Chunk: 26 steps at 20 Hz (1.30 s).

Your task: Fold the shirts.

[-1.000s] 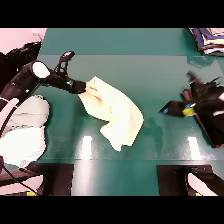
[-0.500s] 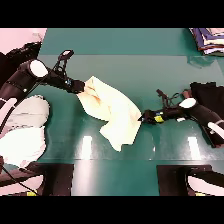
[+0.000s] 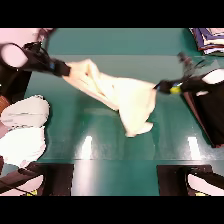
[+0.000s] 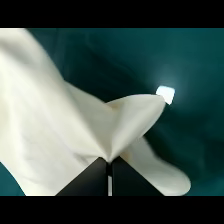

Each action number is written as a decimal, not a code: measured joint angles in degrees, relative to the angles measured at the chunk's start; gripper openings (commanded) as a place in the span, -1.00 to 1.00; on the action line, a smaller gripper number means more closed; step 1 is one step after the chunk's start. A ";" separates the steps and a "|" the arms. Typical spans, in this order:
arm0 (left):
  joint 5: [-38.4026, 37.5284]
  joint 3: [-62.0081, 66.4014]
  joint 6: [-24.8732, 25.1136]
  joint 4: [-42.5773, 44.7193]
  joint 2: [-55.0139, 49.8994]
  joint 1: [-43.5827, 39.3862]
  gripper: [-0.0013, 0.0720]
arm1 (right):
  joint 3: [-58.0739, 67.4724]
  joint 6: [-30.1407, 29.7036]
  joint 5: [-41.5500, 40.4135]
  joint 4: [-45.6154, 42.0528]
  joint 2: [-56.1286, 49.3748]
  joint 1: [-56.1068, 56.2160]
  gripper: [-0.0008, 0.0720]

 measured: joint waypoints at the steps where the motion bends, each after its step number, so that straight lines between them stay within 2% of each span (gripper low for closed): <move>1: 0.52 2.43 -0.15 1.62 1.70 0.00 -0.89 | 3.21 0.33 1.03 -1.86 2.03 -1.55 -0.94; 10: 7.10 18.25 -0.44 5.79 15.69 0.00 -0.89 | 27.61 0.81 6.14 -8.57 16.52 -9.53 -0.94; 17: 6.27 31.71 -0.46 4.04 19.43 0.00 -0.89 | 41.00 0.85 9.97 -11.41 21.77 -16.52 -0.94; 21: 0.22 33.22 -0.59 2.10 19.19 0.00 -0.89 | 48.43 1.70 17.55 -12.09 17.73 -19.76 -0.94; 26: -10.08 20.57 -0.98 2.25 12.57 0.04 -0.89 | 44.98 3.63 25.29 -15.72 6.51 -14.03 -0.94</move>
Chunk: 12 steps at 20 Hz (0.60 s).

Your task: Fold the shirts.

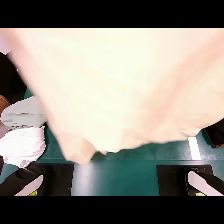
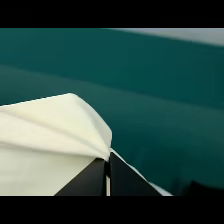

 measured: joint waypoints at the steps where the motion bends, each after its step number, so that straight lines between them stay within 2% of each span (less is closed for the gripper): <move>1: -0.90 -3.21 -0.02 0.00 -2.14 0.00 -0.89 | -2.23 0.13 0.66 -1.92 -2.58 1.90 -0.94; 5: 1.09 -13.84 -0.07 0.09 -13.66 0.02 -0.89 | -11.08 0.44 -0.96 -7.74 -14.56 7.32 -0.94; 9: 9.92 -17.75 -0.52 0.79 -26.12 0.61 -0.89 | -14.75 1.60 -7.78 -9.09 -25.00 8.92 -0.94; 11: 14.49 -18.40 -2.45 0.81 -30.34 1.60 -0.88 | -15.43 2.21 -11.02 -8.72 -28.48 9.25 -0.94; 12: 15.87 -18.60 -3.61 0.81 -31.82 2.21 -0.30 | -15.65 2.40 -12.63 -7.82 -29.79 9.29 -0.94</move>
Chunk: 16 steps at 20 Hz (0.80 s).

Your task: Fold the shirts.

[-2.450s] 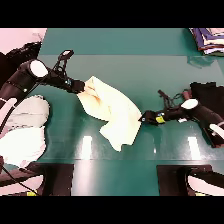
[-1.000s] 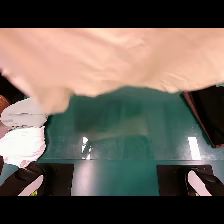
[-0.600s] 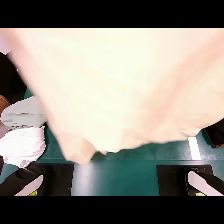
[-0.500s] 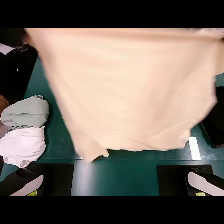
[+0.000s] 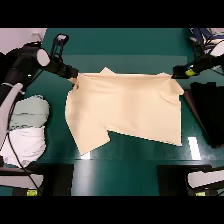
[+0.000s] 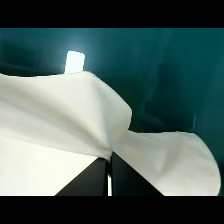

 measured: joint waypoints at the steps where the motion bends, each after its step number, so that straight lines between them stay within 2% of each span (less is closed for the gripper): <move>1: 1.57 -0.13 -1.22 0.15 -1.14 0.76 0.10 | -0.11 0.22 -1.66 0.85 -0.87 0.09 -0.93; 2: 2.23 -0.22 -2.14 0.42 -1.95 1.55 0.09 | -0.24 0.33 -3.04 1.49 -1.64 0.11 -0.73; 3: 2.60 -0.26 -2.78 0.44 -2.58 2.38 0.09 | -0.31 0.50 -4.55 2.58 -2.14 0.00 -0.09; 4: 2.56 -0.09 -3.32 0.24 -2.91 3.10 0.09 | -0.28 0.52 -5.73 4.28 -2.40 -0.13 0.12; 7: -1.68 1.38 -3.89 -0.44 -2.89 6.54 0.09 | 0.15 0.48 -6.14 9.38 -2.36 -1.60 0.08; 11: -9.75 0.79 -0.28 -6.16 2.08 14.19 0.09 | -0.72 -2.27 -0.50 13.70 2.10 -5.03 0.08; 16: -14.95 -12.50 4.87 -16.02 11.13 21.22 0.10 | -11.89 -5.18 3.15 15.32 14.12 -9.01 0.08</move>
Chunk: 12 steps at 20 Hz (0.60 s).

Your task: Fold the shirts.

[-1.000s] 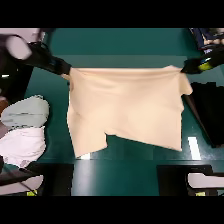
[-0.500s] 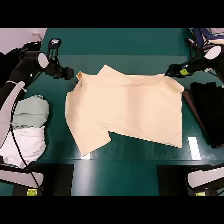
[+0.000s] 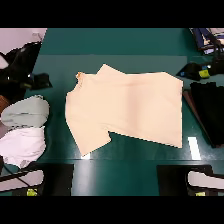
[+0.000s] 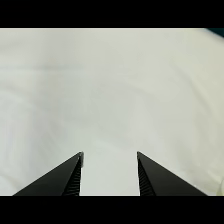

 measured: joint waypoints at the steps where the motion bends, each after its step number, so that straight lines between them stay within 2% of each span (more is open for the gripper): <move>1: -0.44 -4.00 0.66 -1.60 1.55 0.61 0.10 | -2.93 -0.31 0.20 0.11 2.67 -0.59 0.08; 7: 2.38 -24.09 5.35 -13.20 5.53 1.79 0.10 | -16.17 -1.42 0.07 0.76 14.64 -2.10 0.08; 12: 6.93 -32.02 7.82 -19.23 6.12 2.10 0.10 | -20.44 -1.57 -0.20 0.70 20.09 -2.32 0.09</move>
